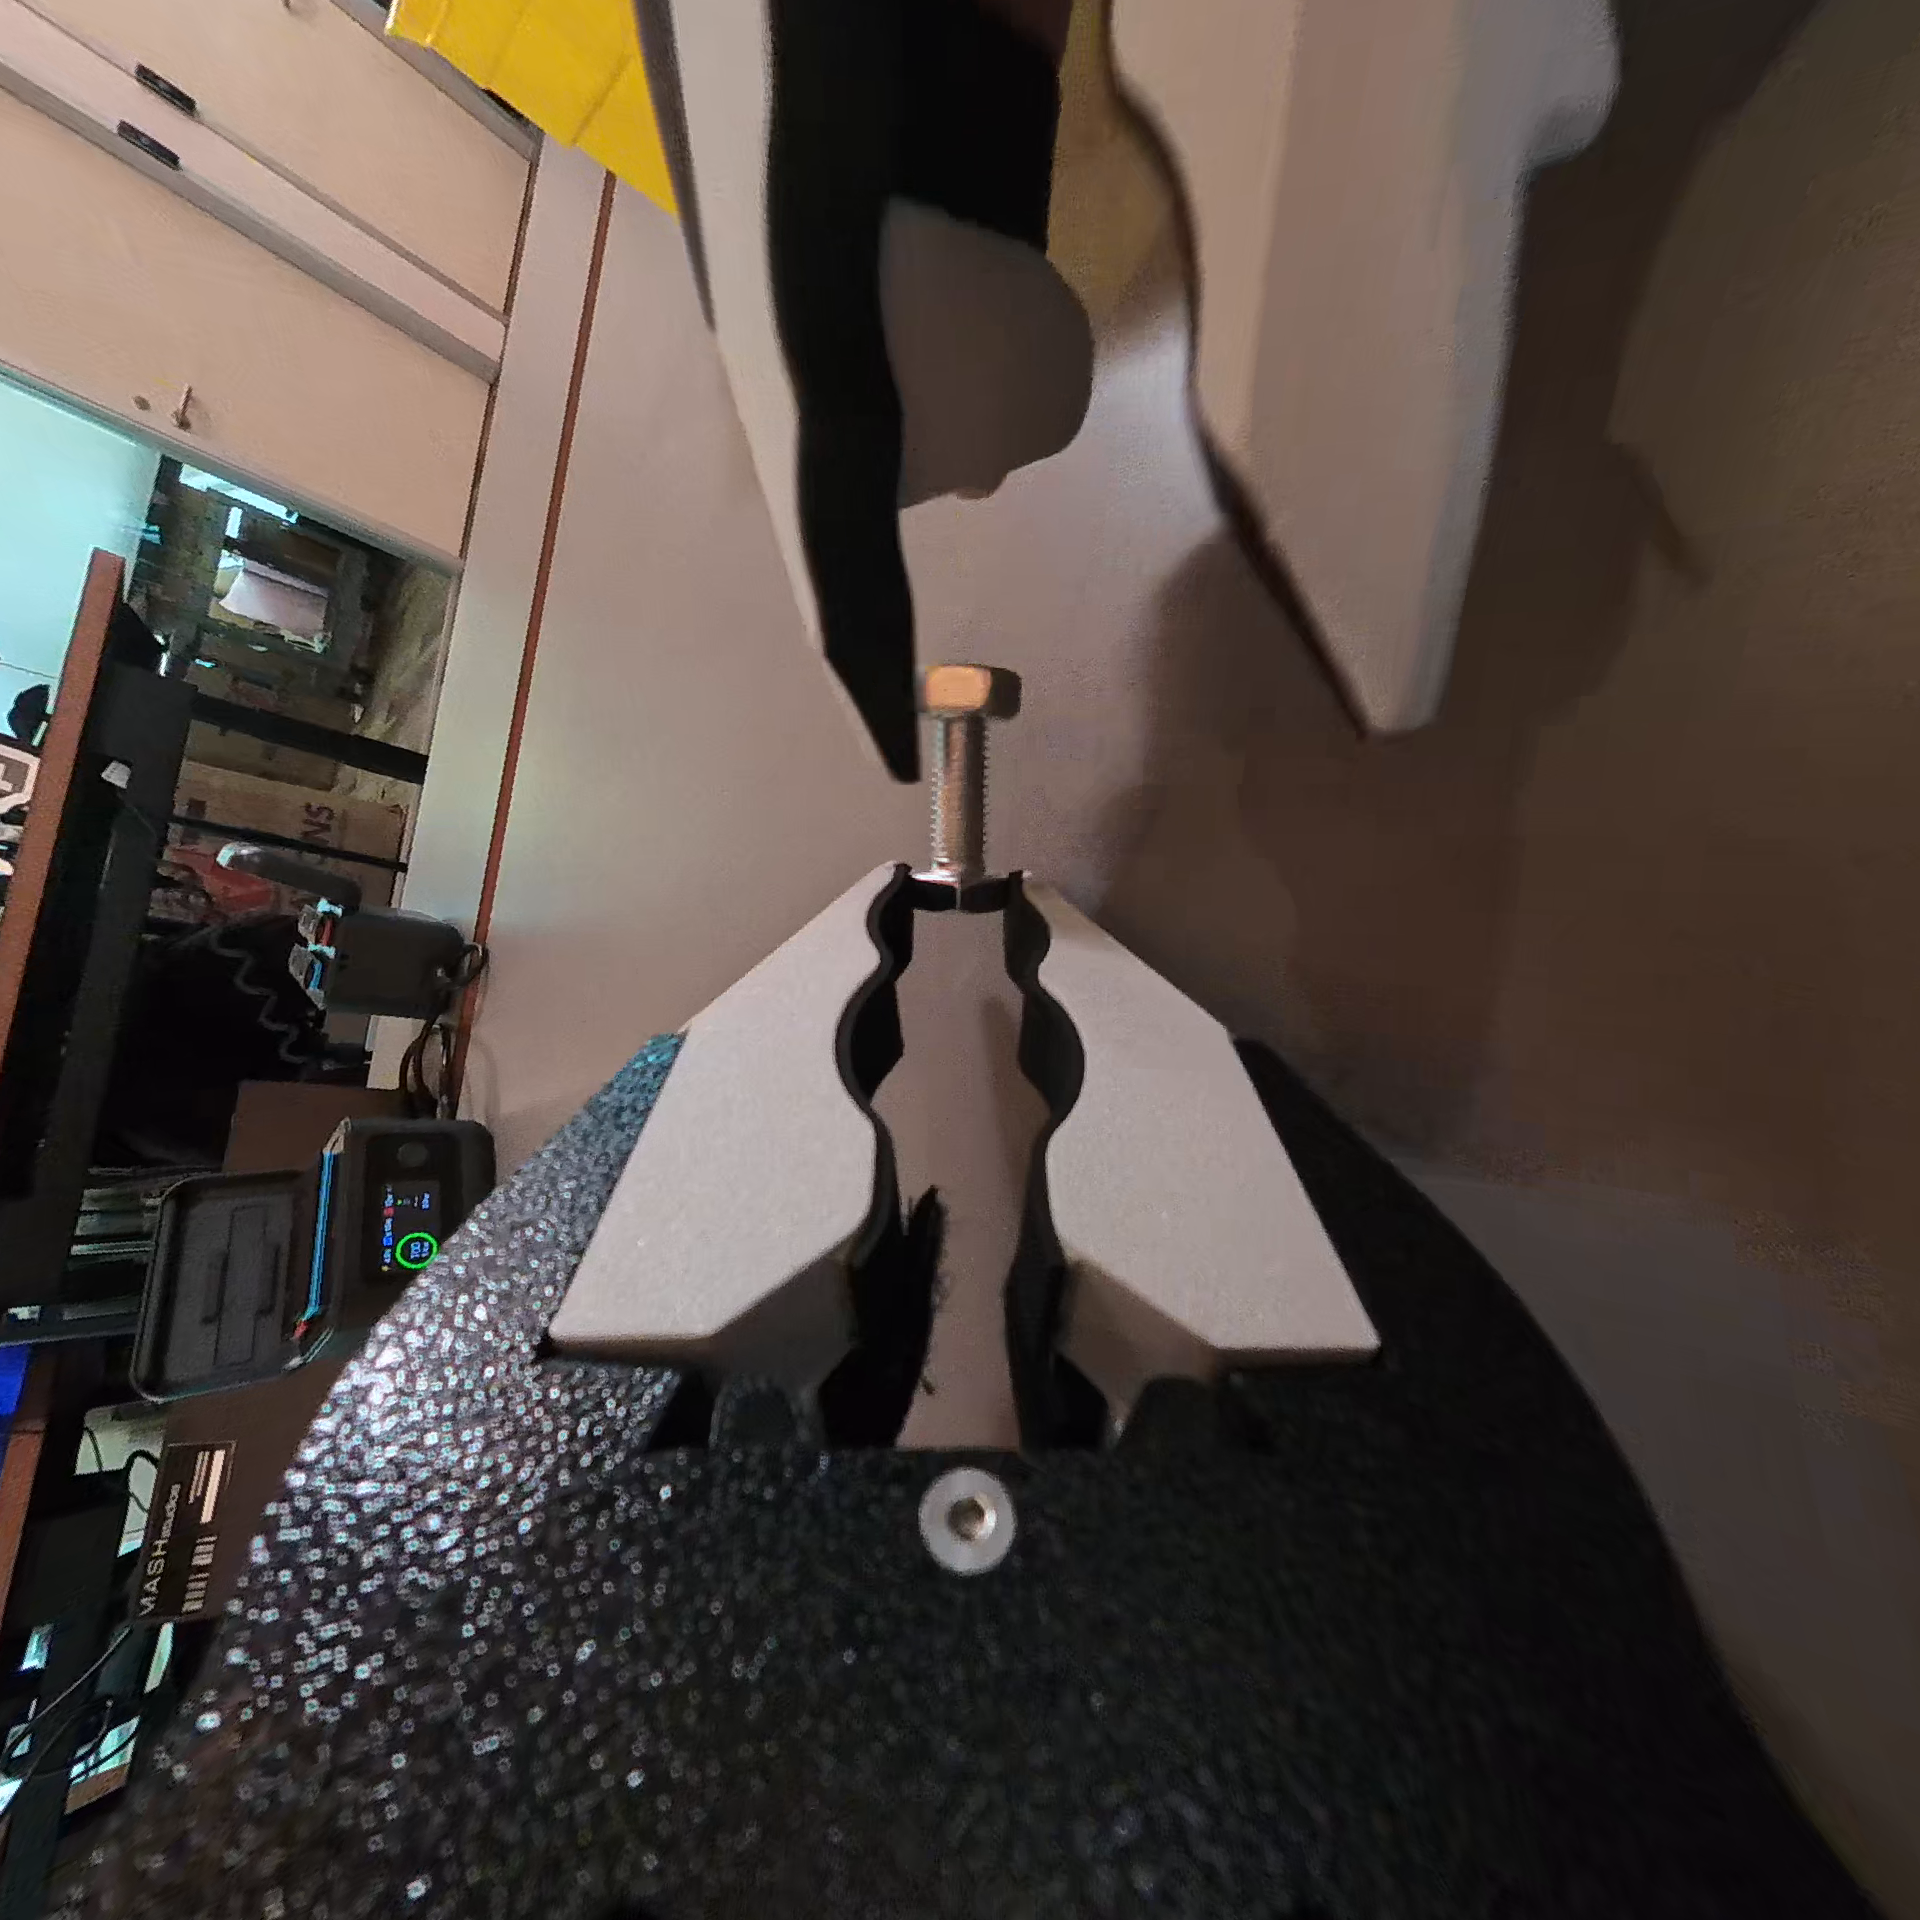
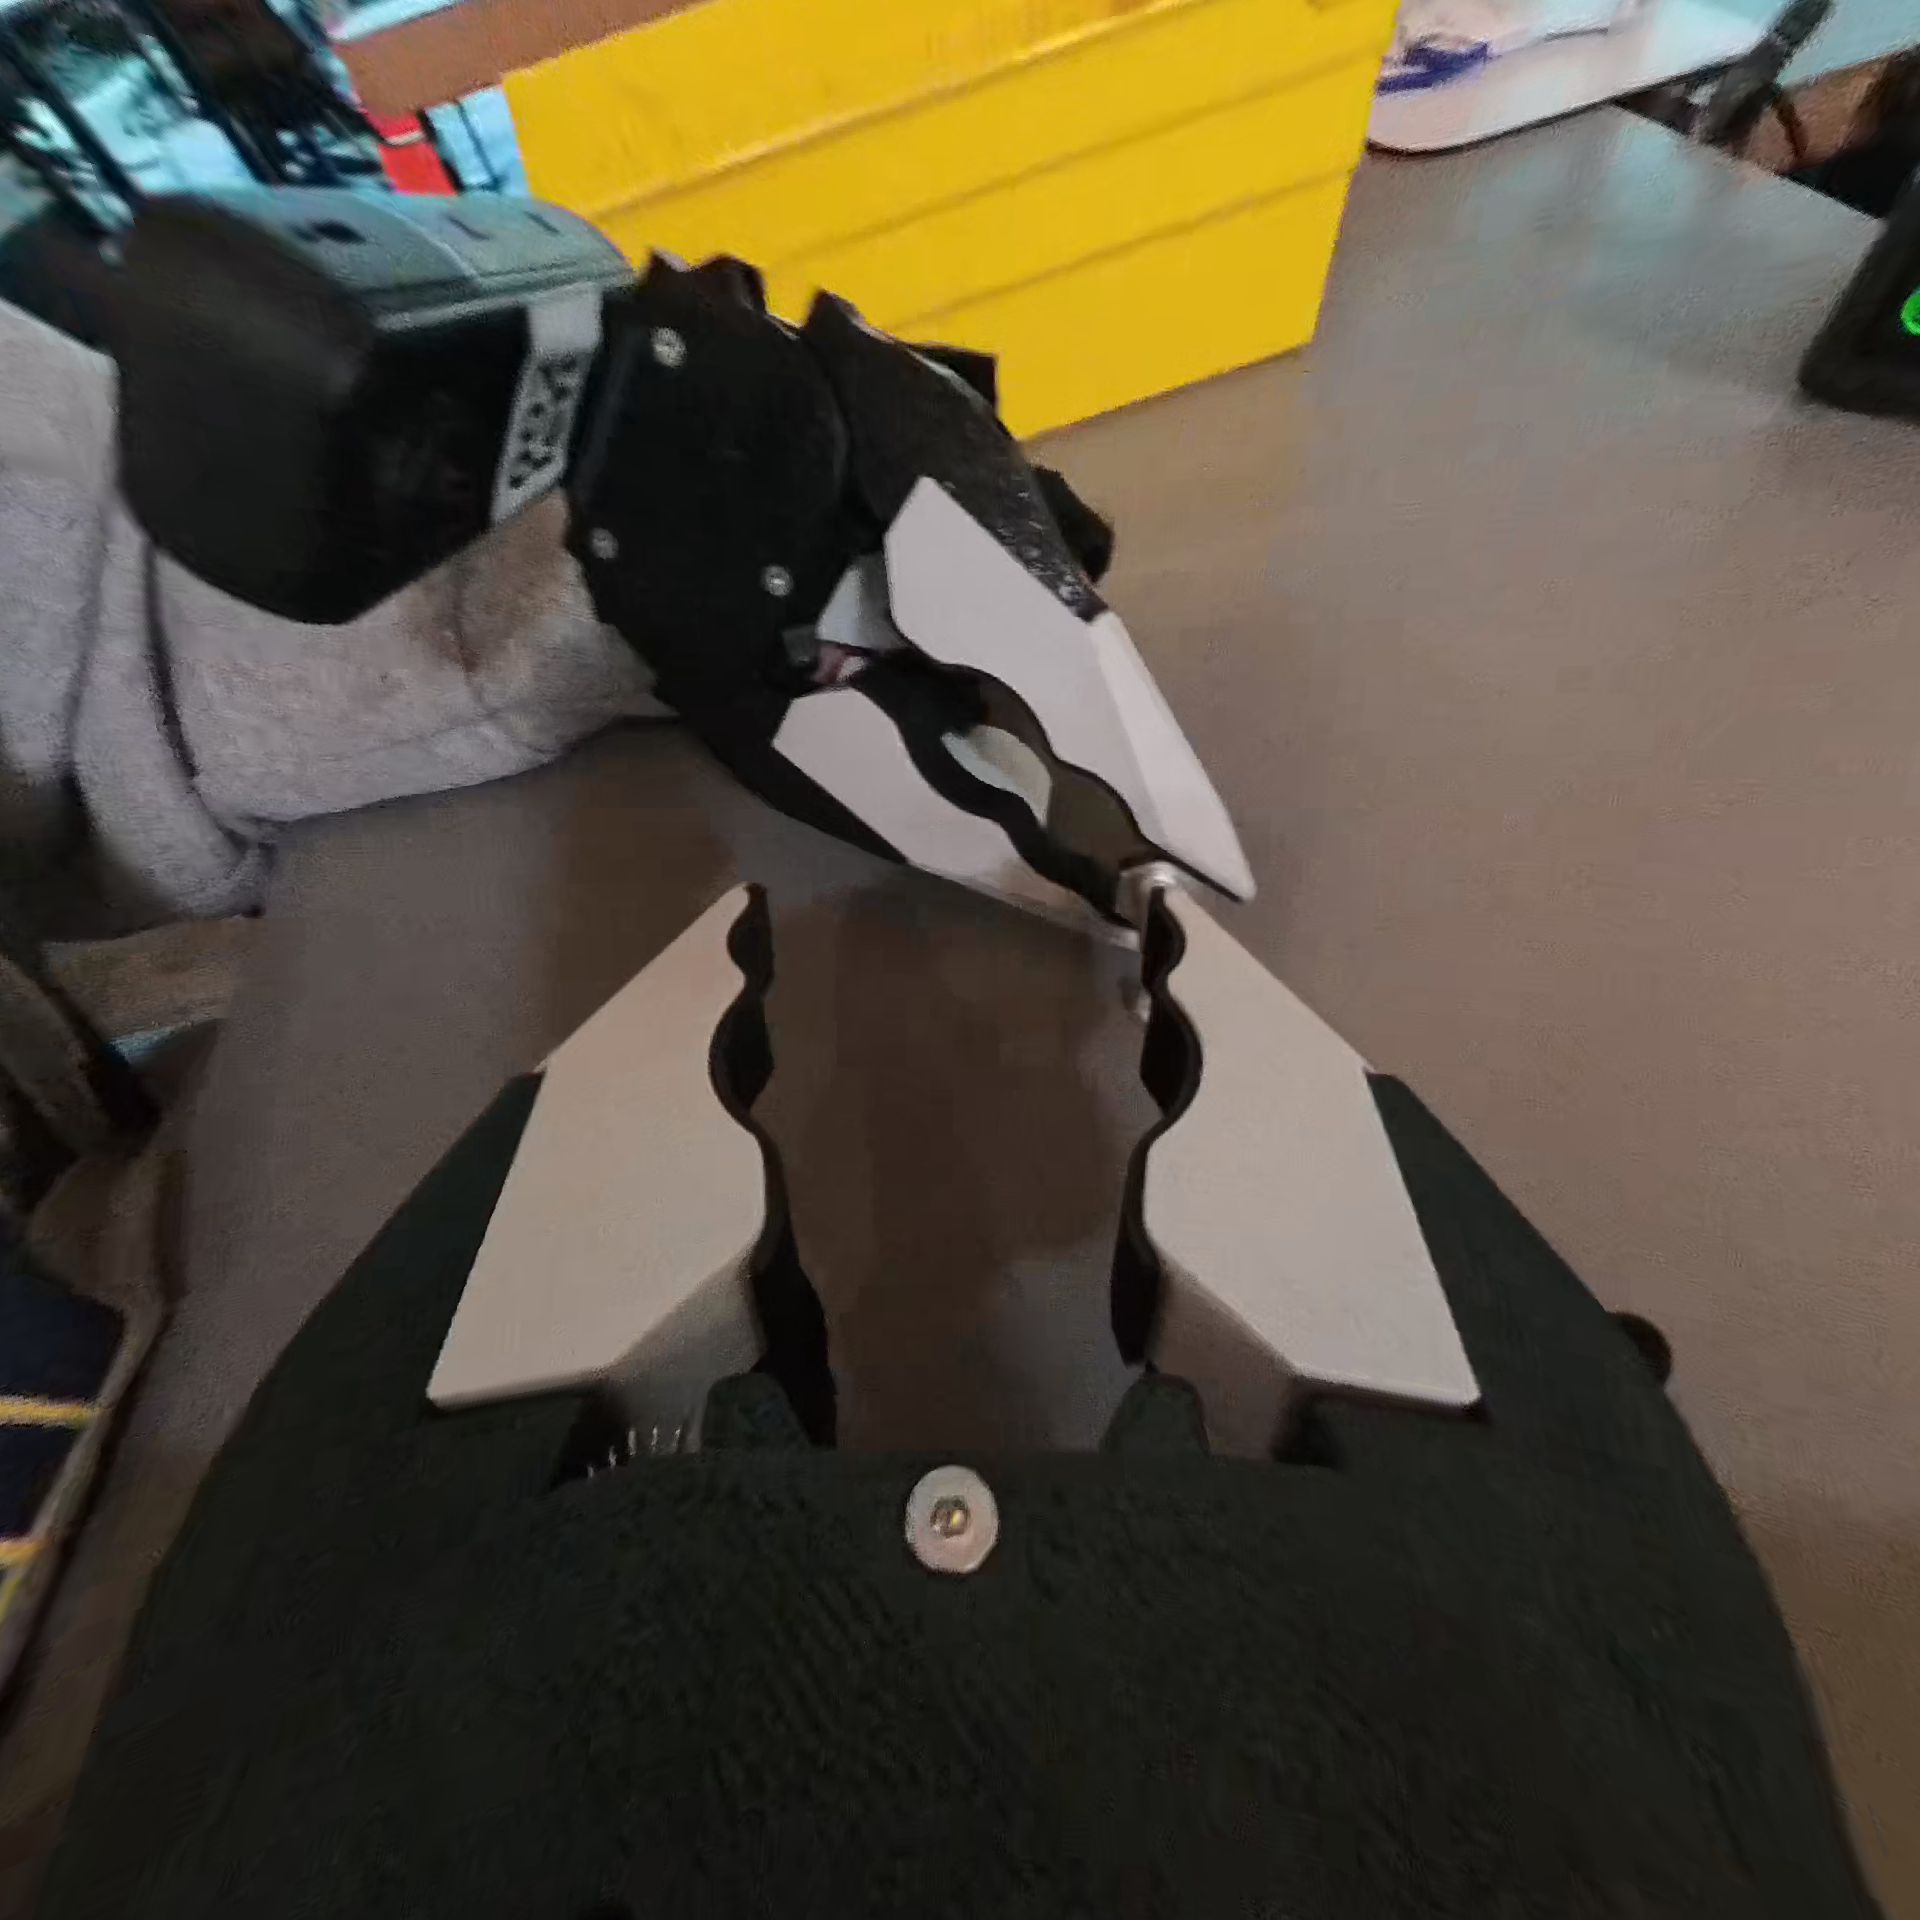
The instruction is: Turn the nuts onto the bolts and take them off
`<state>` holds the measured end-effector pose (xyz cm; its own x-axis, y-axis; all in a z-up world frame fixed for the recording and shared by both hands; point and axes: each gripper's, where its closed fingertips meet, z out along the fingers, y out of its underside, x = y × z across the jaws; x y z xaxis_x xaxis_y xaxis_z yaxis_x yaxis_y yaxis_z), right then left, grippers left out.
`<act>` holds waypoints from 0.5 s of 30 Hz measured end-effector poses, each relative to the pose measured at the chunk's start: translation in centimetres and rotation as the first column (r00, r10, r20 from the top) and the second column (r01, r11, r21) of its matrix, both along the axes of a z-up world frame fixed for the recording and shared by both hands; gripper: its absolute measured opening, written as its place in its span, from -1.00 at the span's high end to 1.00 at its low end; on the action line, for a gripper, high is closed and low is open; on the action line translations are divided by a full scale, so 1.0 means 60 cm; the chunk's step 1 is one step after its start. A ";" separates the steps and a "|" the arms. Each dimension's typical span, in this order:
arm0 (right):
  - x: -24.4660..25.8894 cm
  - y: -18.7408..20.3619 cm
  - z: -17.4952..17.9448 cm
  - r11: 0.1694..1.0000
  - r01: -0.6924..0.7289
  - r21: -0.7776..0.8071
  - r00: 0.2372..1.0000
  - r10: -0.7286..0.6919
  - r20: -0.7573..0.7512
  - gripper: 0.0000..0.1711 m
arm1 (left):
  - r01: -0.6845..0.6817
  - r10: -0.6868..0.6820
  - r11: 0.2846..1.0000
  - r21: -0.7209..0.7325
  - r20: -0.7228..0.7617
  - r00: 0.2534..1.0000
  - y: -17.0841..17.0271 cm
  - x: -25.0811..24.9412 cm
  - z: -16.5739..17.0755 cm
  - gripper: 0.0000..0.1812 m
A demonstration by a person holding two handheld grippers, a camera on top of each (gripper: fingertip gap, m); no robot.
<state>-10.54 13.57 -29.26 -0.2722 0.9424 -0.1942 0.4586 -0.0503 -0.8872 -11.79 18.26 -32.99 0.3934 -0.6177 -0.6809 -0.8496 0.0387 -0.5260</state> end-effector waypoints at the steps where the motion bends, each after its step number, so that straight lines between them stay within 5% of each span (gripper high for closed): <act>1: 0.005 -0.013 0.002 0.999 -0.042 -0.029 0.999 0.042 0.006 0.24 | 0.001 -0.001 1.000 0.000 0.000 1.000 0.000 0.000 0.000 0.83; 7: 0.018 0.015 -0.050 0.998 0.045 -0.049 0.983 -0.035 0.178 0.32 | 0.007 -0.007 1.000 -0.011 0.016 1.000 0.000 0.002 0.000 0.83; 12: 0.004 0.015 -0.006 0.997 0.048 -0.052 0.999 -0.047 0.014 0.20 | 0.034 -0.034 0.999 -0.001 0.008 0.999 -0.002 0.006 0.000 0.82; 15: 0.015 -0.016 0.001 0.990 -0.054 -0.130 0.998 0.057 0.019 0.35 | 0.030 -0.030 1.000 -0.002 0.010 1.000 -0.001 0.006 0.000 0.83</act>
<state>-9.63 12.64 -29.17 -0.3176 0.8926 -0.3200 0.4838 -0.1377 -0.8643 -11.43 18.22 -33.00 0.3820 -0.6304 -0.6757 -0.8426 0.0627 -0.5349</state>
